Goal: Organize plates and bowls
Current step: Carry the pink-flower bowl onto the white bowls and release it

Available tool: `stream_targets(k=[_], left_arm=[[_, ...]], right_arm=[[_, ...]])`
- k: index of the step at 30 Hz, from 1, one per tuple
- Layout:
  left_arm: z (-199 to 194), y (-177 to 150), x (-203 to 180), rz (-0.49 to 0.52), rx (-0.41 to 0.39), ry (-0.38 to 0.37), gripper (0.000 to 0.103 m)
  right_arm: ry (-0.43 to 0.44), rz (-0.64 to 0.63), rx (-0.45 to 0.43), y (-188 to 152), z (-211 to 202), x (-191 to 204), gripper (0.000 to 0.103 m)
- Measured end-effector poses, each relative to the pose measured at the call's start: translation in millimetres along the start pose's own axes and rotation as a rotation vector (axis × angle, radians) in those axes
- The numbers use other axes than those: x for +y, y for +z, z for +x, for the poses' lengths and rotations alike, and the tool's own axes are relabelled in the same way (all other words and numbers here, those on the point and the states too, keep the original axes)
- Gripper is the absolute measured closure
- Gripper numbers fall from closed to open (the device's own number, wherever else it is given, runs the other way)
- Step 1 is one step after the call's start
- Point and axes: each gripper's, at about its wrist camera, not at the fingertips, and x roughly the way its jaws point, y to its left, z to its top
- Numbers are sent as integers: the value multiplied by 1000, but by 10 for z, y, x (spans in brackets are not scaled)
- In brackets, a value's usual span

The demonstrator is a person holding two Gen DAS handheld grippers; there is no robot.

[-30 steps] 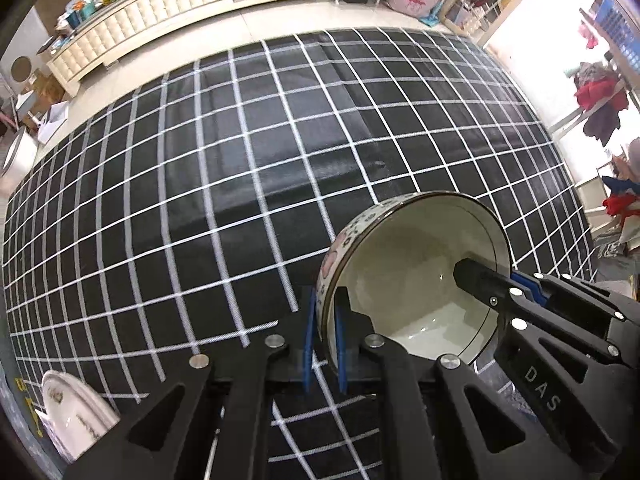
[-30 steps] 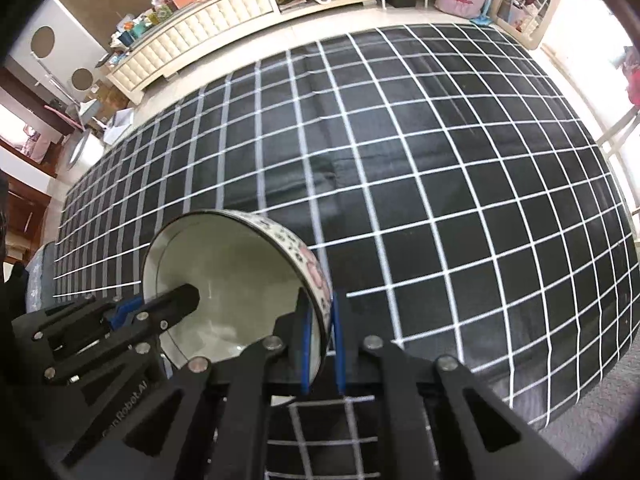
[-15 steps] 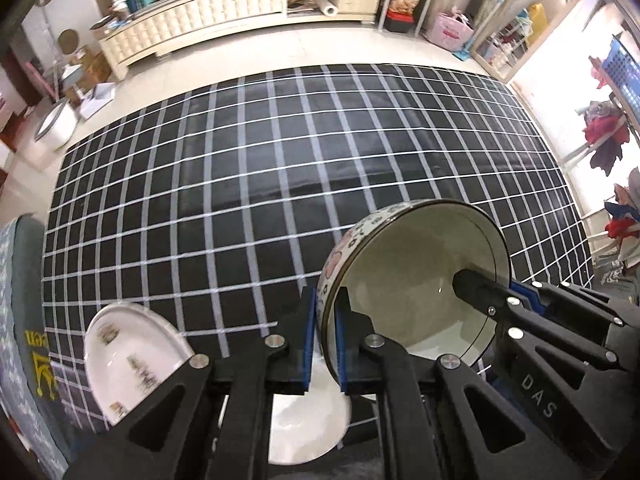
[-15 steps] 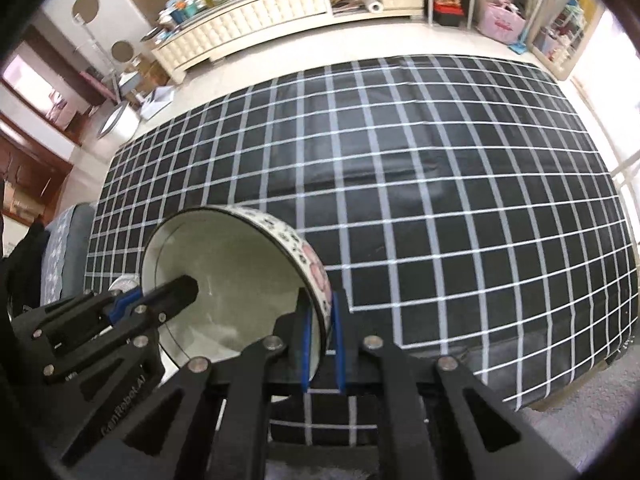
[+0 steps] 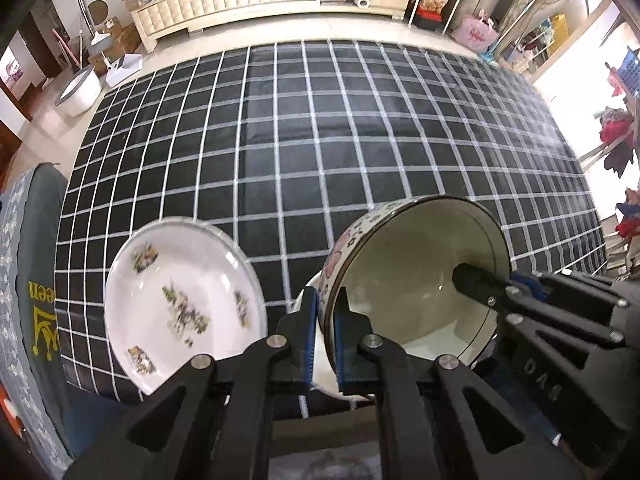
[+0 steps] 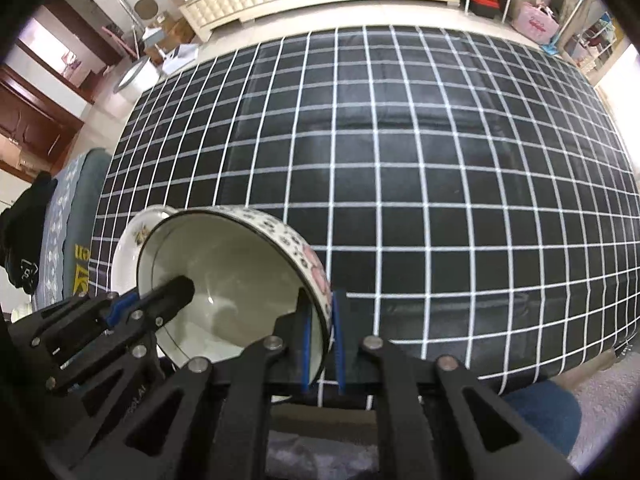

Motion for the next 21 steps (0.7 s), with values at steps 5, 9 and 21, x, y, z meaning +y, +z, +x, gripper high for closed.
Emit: stream_targets(k=[5,9,21], left_arm=[[135,-97,102,-24,24,16,98],[185,-188,126,-21,33,16,98],[439,-277,223,-14,57,4,98]], right_arm=[[-6,-19,32,-105,154,151,90],[-9,-13,57,-140,250,179,90],[-38,-11,105,-208,381,215,90]])
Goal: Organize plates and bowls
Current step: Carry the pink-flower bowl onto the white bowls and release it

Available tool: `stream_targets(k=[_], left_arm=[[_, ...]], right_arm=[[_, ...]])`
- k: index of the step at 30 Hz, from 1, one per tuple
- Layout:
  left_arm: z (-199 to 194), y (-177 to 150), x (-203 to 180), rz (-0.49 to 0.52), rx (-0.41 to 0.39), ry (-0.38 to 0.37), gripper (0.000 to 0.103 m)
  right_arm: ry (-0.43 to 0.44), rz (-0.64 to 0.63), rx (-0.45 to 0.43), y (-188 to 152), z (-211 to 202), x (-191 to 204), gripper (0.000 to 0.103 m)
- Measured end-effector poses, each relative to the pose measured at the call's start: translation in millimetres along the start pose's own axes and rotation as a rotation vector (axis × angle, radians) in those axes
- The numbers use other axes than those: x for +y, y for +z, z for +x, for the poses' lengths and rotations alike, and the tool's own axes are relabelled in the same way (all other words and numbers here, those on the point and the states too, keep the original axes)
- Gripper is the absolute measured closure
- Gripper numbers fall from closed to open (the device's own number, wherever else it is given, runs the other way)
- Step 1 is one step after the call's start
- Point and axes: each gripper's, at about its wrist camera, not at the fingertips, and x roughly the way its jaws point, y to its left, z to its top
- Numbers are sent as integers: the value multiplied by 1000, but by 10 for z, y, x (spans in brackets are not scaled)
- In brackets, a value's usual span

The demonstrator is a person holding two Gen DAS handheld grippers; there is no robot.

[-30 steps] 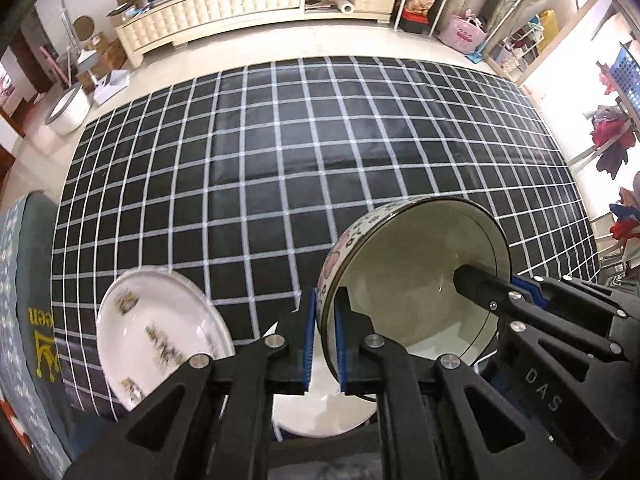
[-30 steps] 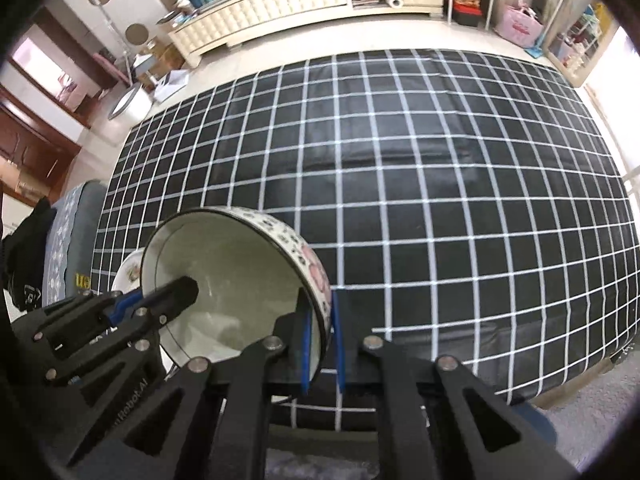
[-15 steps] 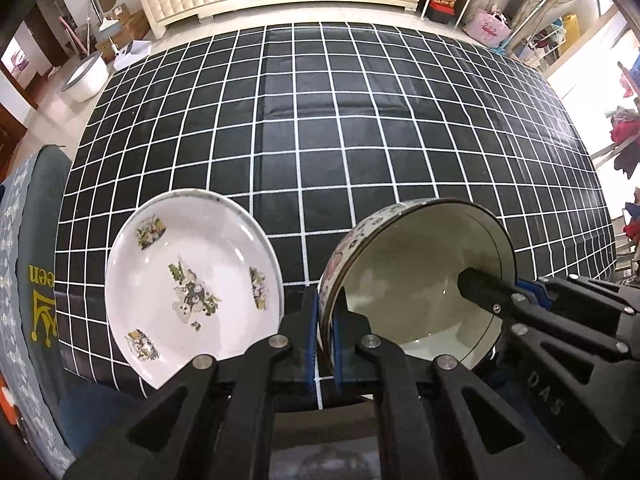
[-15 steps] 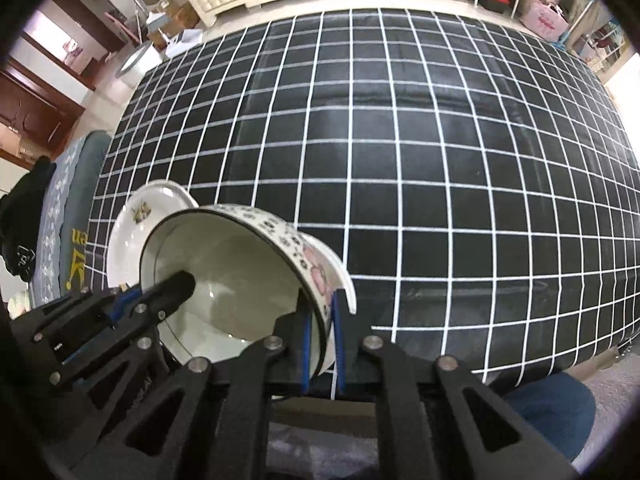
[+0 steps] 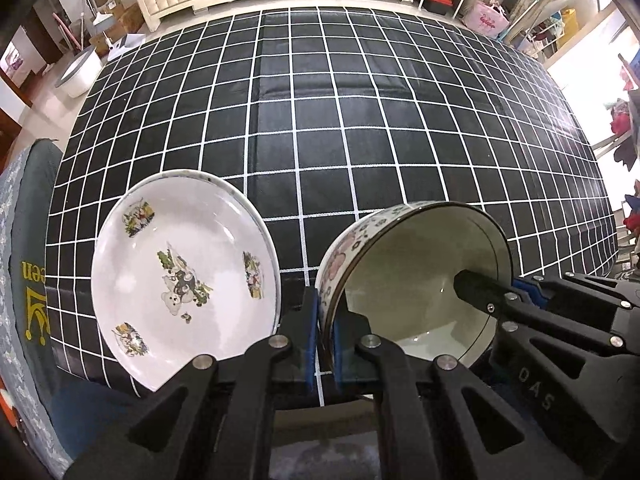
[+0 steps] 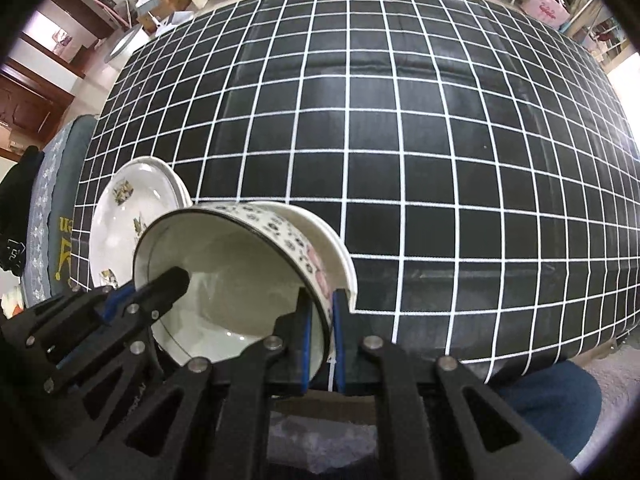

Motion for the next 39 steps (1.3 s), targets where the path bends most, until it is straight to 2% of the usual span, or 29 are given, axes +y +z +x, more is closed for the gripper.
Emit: stream_targets(k=[9,22,27,35,37,39], left_arm=[[104,-16,-2,4,13,-1,98],[139,-1,-35,31,4,-2,98],[136,-4,-34,34,2,-7,98],[131,-12,-8,30,-7,-26,98],[130,-15,27,23,-11,-44,97],[130,-11,64,10,-13,-59,93]], right_arm=[[-12,3,29,-4,60,17,90],[8,23,32,2,69,-20,90],[-12,9,27,-13,63,34,89],[-32,-27,19,-10,57,95,80],[-35,-35,8,-13,50,120,74],[-34,-35,-9,-20,25,143,67]])
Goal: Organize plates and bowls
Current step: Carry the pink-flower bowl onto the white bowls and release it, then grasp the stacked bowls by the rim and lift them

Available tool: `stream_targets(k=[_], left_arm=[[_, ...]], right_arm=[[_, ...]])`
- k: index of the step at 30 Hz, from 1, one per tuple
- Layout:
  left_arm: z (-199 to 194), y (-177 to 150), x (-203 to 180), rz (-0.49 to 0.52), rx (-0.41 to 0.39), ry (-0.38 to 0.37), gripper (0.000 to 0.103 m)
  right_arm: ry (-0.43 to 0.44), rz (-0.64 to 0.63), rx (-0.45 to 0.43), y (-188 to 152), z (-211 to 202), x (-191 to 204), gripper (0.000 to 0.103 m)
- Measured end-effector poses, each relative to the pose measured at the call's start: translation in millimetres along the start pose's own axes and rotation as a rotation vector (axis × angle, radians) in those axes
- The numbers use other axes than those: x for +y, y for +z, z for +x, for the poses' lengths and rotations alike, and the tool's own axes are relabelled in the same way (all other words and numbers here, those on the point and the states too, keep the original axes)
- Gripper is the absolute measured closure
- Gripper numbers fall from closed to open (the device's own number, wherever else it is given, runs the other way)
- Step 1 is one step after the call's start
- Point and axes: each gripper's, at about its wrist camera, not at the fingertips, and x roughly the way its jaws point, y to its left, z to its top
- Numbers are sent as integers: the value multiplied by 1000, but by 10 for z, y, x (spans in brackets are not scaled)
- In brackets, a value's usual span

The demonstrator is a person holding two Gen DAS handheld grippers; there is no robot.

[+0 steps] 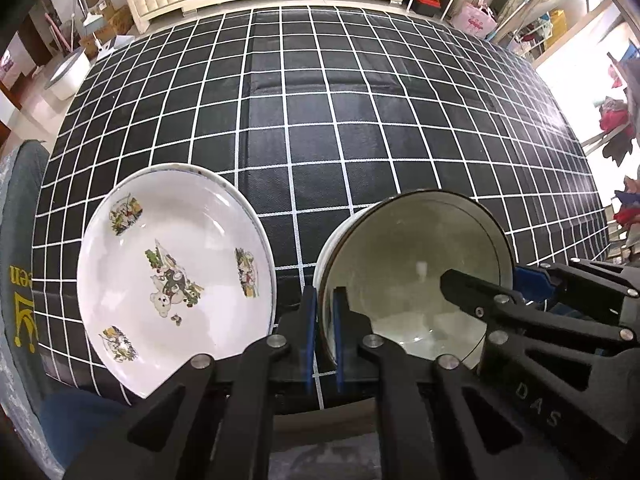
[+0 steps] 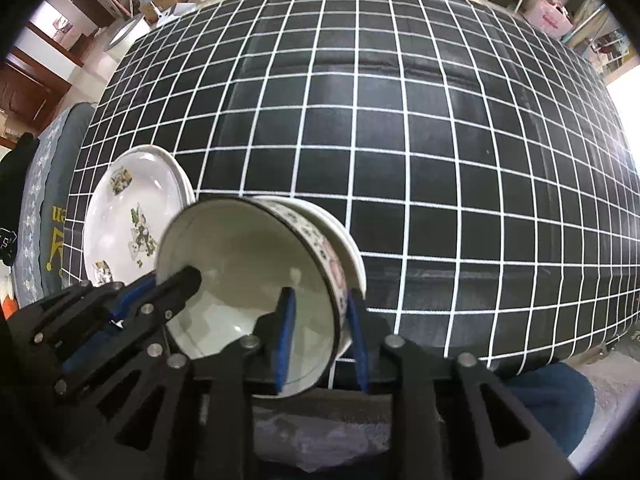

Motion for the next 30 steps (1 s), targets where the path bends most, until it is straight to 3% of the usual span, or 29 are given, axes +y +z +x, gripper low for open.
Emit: stream_targets(k=[2,4,6,13,24,30], left_arm=[[-10,13,32,-10,-6,-1,92],[-6,9,60,-20,-8,0,92],[-11,14,91,-36,-10,-24,92],[-111,17,208,-76,-53,-60,65],[-252,-106,216,9,-133,-148,43],[-112,-242,251,69,-127,-238,43]], right_arm=[[-8,-9,-13,-4,-24,22,60],[-112,-36,-55,-10,-70,64,40],[-118,-40,-71,-2,-88,49,35],[-110,-9,-105,-51,-197,-129,4],[-62,14,-186,-227,-378,-200,0],[-5,68,-207,-349,-308,-233,0]])
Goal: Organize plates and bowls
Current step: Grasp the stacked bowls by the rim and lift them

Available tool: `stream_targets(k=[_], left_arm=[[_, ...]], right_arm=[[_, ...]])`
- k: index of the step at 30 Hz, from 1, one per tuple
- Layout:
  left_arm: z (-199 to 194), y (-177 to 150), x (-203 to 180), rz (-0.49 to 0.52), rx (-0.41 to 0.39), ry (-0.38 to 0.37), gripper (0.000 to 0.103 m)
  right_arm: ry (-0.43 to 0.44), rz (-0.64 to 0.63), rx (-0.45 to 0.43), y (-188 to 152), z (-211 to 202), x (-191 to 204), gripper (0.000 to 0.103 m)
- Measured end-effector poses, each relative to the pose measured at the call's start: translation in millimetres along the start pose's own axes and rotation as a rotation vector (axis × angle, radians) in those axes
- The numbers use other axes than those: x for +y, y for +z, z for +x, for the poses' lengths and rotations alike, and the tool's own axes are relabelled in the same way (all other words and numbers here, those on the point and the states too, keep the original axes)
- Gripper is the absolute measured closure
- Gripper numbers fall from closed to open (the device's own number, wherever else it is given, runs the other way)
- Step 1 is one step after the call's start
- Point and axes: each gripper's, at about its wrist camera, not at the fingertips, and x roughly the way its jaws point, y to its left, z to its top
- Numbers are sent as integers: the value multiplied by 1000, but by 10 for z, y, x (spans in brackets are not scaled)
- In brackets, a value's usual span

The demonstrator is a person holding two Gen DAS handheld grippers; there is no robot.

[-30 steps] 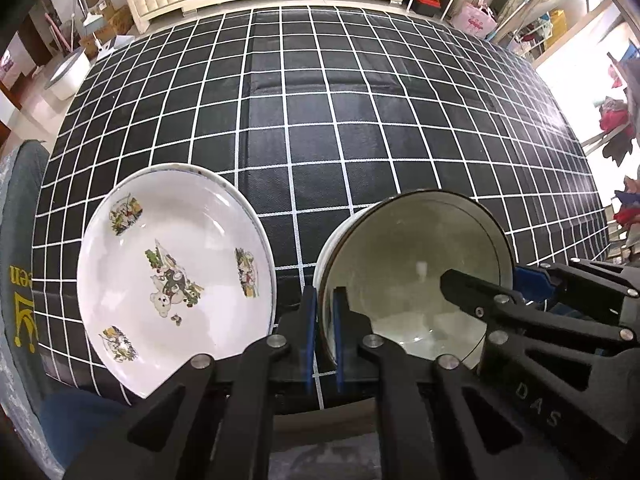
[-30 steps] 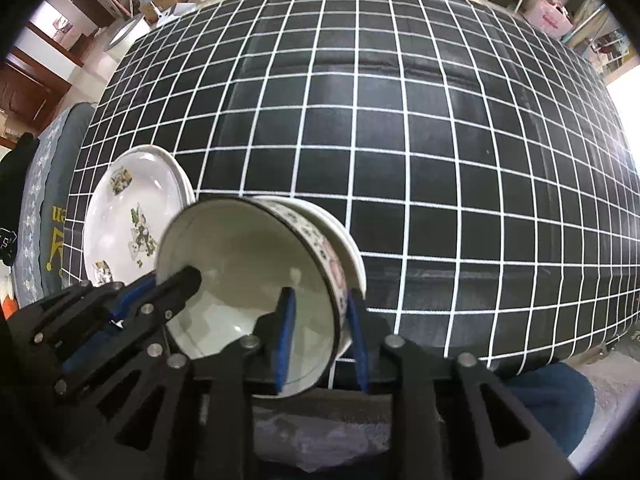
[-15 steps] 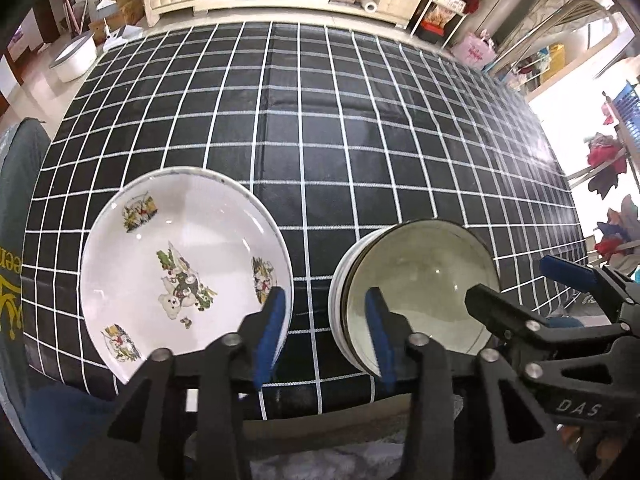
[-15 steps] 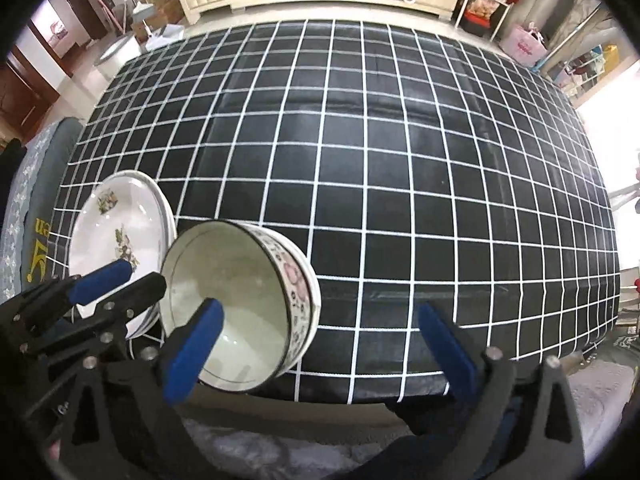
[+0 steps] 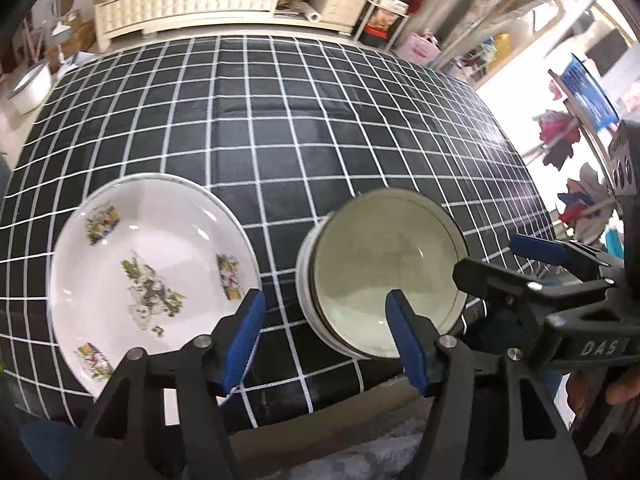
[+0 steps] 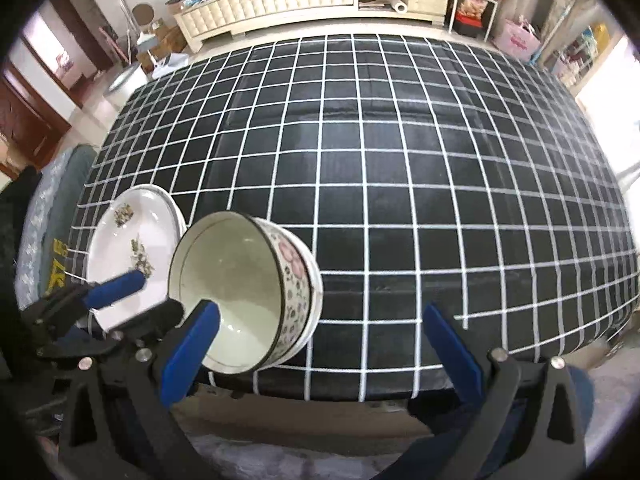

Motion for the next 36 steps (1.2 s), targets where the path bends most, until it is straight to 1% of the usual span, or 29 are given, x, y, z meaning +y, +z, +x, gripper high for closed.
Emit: stream_targets(k=[2,5,7,10,12,17,18,19,20,22,24,25,28,31,36], left_arm=[[42,-28,-8,9,14,-27,43],[121,-35,-40,21,41,-59,43],[188,-22,-66,31,56,-71,43],[250,3,-101,42,70,-81,43],[301,28,-100,49,73,-73,42],[332,77,-101,57,77,-75,42],[348,84,-106,59,78,-76,42],[363,90,-110,63,81,-76,42],[372,91,-103,68,83,-74,43],[404,98,-120,84,86,-63,43],[433,100,-120,103,90,-54,43],[453,104,-138,108,92,-52,43],[522,113,-141,112,109,-50,43],[638,104,-130,94,141,-47,43],[652,91,-155,96,131,-42,43]], right_arm=[[43,25,-2,-47,-5,-10,1],[67,40,-1,-75,7,-3,1],[78,51,16,-66,63,3,1],[84,67,37,-21,161,-1,1],[87,78,51,11,230,-7,1],[53,86,64,69,375,5,2],[46,86,67,74,397,-1,5],[39,85,70,77,413,-4,11],[31,85,75,78,438,-8,14],[24,95,94,77,498,-26,28],[47,110,118,63,572,-47,33],[56,113,129,50,603,-53,39],[119,145,146,13,666,-91,42],[151,160,143,-8,686,-120,42],[241,226,171,-47,776,-229,42]])
